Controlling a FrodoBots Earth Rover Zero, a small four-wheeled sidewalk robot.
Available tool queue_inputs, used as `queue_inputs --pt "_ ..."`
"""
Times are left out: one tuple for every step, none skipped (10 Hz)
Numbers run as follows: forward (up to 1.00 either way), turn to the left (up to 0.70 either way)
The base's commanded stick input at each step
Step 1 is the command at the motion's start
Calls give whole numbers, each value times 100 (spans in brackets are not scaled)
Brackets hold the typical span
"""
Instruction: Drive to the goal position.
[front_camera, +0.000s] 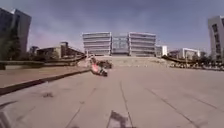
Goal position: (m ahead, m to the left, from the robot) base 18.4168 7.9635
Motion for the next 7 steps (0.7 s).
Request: queue_inputs --pt "100 0" --pt "100 0" --pt "100 0" --pt "100 0" --pt "100 -19" --pt "100 0" --pt "100 0"
